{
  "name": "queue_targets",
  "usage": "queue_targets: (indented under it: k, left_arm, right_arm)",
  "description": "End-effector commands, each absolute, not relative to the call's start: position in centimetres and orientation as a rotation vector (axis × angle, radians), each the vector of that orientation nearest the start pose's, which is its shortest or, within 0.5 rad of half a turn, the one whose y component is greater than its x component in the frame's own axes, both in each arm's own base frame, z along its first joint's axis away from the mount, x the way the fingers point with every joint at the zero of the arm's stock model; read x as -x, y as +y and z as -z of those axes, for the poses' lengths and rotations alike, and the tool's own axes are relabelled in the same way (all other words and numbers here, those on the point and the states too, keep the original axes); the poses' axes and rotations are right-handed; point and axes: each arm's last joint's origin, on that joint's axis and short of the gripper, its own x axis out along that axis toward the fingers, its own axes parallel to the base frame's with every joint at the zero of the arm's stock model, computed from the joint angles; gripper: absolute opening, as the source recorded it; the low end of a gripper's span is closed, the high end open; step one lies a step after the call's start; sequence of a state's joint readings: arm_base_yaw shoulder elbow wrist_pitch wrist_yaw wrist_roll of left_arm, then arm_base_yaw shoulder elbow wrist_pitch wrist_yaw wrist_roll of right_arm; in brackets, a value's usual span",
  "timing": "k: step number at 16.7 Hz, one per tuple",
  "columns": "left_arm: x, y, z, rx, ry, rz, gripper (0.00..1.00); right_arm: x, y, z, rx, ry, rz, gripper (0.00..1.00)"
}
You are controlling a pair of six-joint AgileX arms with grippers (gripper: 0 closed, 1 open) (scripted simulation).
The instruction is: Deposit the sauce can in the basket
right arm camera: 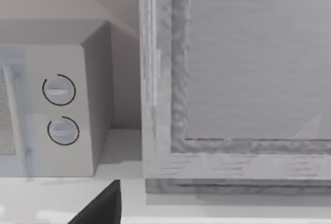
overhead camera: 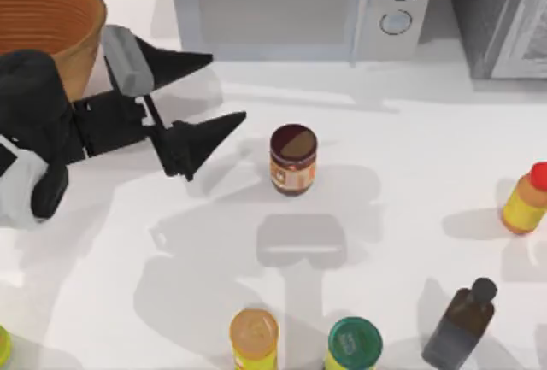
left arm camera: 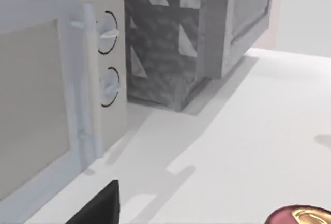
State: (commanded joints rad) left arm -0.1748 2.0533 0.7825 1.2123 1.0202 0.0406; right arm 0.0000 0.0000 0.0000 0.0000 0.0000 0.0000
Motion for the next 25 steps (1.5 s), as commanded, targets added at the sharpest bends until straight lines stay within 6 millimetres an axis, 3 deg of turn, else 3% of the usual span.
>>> queue_targets:
  k: [5,10,19,25]
  left_arm:
    - [-36.9,-10.0,-5.7,0.005,0.011,1.328,1.00]
    - [-37.1,-10.6,-1.1,0.001,0.002,1.434,1.00]
    - [-37.1,-10.6,-0.6,0.001,0.002,1.443,1.00]
    - [-37.9,-15.8,-0.5,0.000,0.000,1.449,1.00]
  right_arm:
    - [-10.6,-0.1,-16.0,0.000,0.000,0.000,1.00]
    - [-10.6,-0.1,-16.0,0.000,0.000,0.000,1.00]
    - [-10.6,-0.1,-16.0,0.000,0.000,0.000,1.00]
    - [-10.6,-0.1,-16.0,0.000,0.000,0.000,1.00]
